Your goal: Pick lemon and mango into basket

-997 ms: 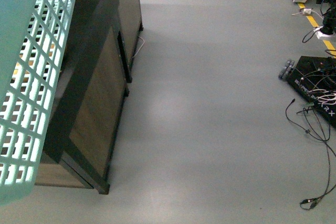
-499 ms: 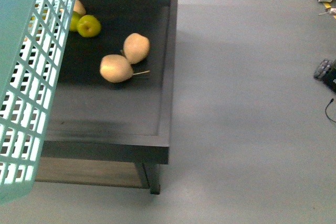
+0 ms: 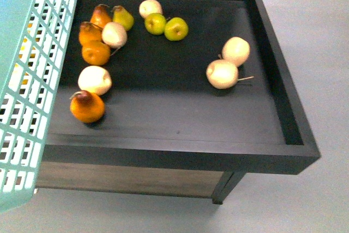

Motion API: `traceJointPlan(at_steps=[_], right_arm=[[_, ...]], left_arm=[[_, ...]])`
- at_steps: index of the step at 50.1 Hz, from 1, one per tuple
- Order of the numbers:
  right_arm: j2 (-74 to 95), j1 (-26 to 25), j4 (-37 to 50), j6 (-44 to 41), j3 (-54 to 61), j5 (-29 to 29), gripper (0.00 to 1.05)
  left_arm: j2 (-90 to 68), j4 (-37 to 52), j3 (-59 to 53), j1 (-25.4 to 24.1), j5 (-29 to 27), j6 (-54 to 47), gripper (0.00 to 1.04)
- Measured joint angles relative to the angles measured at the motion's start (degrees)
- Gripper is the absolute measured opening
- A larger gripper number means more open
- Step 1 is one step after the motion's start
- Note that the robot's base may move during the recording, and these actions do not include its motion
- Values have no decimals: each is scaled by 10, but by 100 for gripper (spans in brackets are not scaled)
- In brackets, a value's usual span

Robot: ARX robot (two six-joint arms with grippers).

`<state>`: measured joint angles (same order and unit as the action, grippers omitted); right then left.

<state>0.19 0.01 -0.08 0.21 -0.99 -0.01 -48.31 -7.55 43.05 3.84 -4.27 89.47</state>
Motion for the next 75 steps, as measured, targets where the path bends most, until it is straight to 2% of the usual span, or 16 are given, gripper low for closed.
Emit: traceJointPlan(at_steps=[75], right_arm=[[0,0,0,0,0,0,96]], left_arm=[[0,0,1,-1,2,0,5]])
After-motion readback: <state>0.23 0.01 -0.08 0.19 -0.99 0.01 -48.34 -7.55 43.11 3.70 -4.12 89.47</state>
